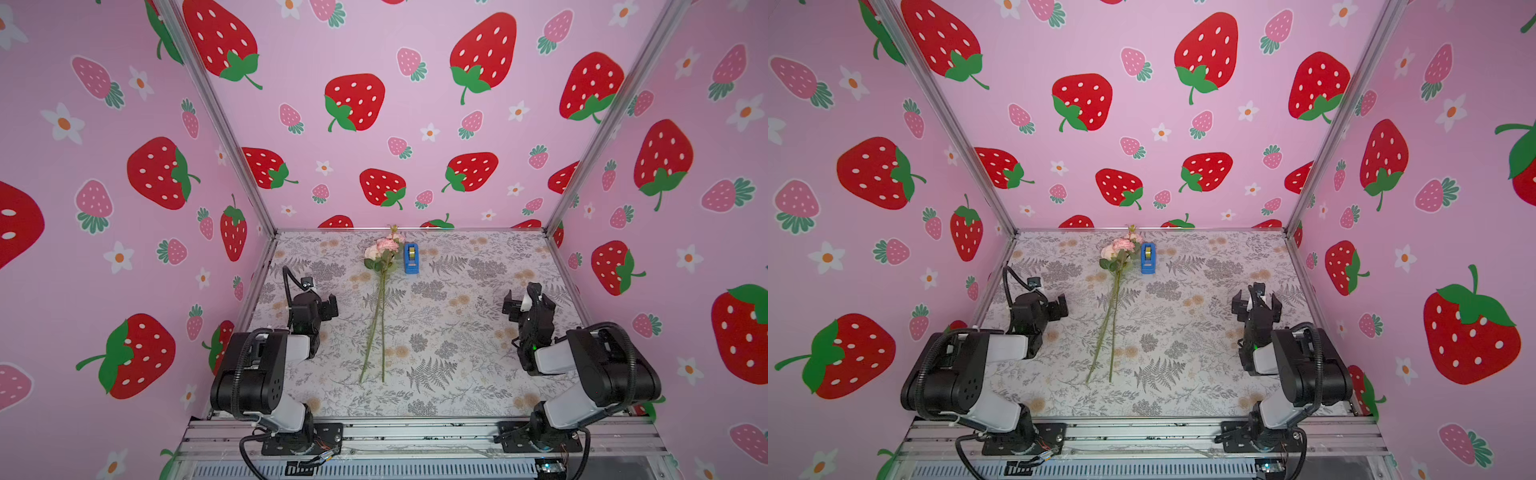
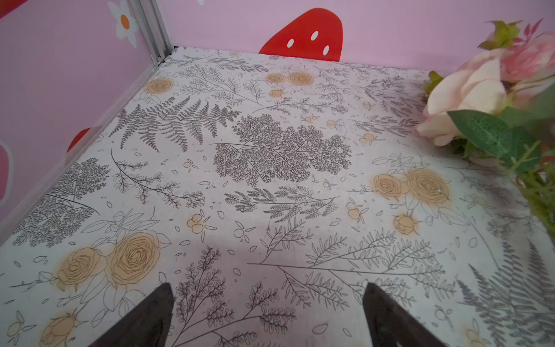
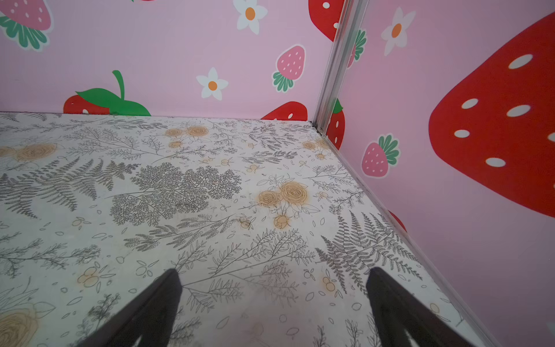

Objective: Wrap bouquets with tape
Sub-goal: Pick up the unwrapped bouquet from the center of the board.

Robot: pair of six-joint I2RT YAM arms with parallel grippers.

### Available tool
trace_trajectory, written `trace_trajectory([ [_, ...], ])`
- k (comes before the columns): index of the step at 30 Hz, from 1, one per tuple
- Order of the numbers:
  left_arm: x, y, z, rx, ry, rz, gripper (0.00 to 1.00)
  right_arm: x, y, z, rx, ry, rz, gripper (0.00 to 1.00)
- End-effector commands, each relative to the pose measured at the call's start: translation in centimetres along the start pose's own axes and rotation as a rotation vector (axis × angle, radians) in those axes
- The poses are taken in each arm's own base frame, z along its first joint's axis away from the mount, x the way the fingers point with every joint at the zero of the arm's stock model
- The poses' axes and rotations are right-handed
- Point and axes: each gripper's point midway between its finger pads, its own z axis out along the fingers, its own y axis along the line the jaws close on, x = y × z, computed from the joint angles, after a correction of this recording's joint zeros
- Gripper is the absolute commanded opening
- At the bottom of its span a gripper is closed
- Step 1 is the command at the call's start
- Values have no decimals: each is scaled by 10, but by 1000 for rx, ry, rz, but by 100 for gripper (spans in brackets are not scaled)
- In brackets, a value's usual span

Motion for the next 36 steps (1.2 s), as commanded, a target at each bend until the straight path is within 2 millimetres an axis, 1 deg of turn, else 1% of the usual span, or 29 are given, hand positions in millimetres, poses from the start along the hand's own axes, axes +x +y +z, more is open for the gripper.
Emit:
trace_trajectory([
  [1, -20, -3, 1, 10, -53, 4, 99, -12, -2, 1, 7, -39, 24, 100],
  [24, -20, -3, 0, 10, -54, 4, 99, -12, -2, 0, 6, -42, 25, 100],
  [26, -26, -2, -1, 4, -62, -6, 99, -17, -4, -2, 22, -58, 32, 100],
  [27, -30, -2, -3, 2, -45, -4, 99, -22, -6, -3, 40, -60, 34, 100],
  [29, -45, 3, -13, -32, 36, -30, 99, -34, -9, -3, 62, -29, 30, 100],
  [32, -67, 7, -35, -54, 73, -105, 99, -52, -22, -7, 124, 55, 111, 100],
  [34, -80, 9, -53, -48, 33, -176, 99, -64, -29, -18, 138, 73, 145, 100],
  [36, -91, 7, -72, -23, -12, -248, 99, -80, -31, -33, 105, 44, 184, 100],
])
